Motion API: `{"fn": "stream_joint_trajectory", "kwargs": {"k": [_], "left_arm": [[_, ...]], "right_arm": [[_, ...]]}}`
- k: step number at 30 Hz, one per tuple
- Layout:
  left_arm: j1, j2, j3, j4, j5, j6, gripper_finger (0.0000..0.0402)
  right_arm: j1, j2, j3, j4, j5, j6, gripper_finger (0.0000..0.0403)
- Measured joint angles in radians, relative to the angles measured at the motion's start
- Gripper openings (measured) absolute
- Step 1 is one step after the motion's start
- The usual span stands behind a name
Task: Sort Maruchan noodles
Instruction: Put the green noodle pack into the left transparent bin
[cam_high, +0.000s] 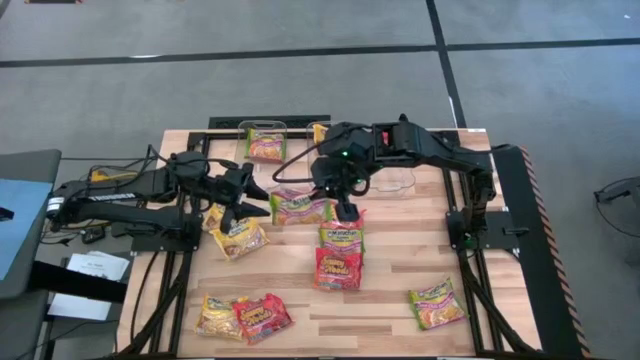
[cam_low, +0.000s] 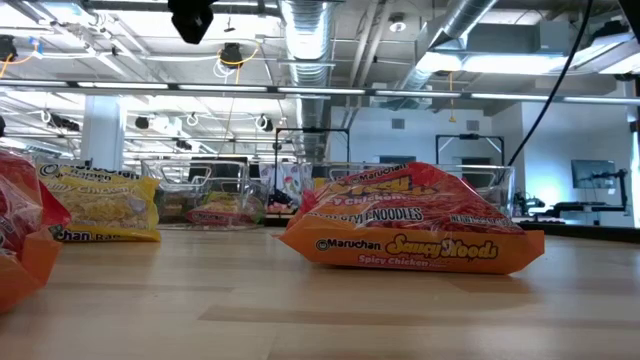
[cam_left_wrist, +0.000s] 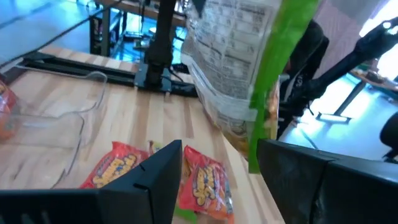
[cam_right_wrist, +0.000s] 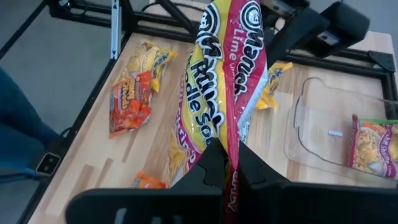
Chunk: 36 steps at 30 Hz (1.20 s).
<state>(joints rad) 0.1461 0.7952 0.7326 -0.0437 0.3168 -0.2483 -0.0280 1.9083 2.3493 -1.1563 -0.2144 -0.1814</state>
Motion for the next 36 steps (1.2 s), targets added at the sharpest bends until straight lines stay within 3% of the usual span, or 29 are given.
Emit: {"fn": "stream_joint_trajectory", "kwargs": {"k": [16,31,36], "left_arm": [[-0.001,0.011,0.001,0.108,-0.015,-0.085,0.0194],[-0.001,0.053,0.0,0.094,-0.037,-0.119,0.0194],[-0.001,0.06,0.001,0.09,-0.037,-0.112,0.0159]], "right_arm": [[-0.006,0.029,0.002,0.029,0.029,0.043,0.0014],[-0.005,0.091,0.0,0.057,0.033,0.114,0.0014],[-0.004,0.093,0.0,0.055,0.033,0.114,0.0018]]}}
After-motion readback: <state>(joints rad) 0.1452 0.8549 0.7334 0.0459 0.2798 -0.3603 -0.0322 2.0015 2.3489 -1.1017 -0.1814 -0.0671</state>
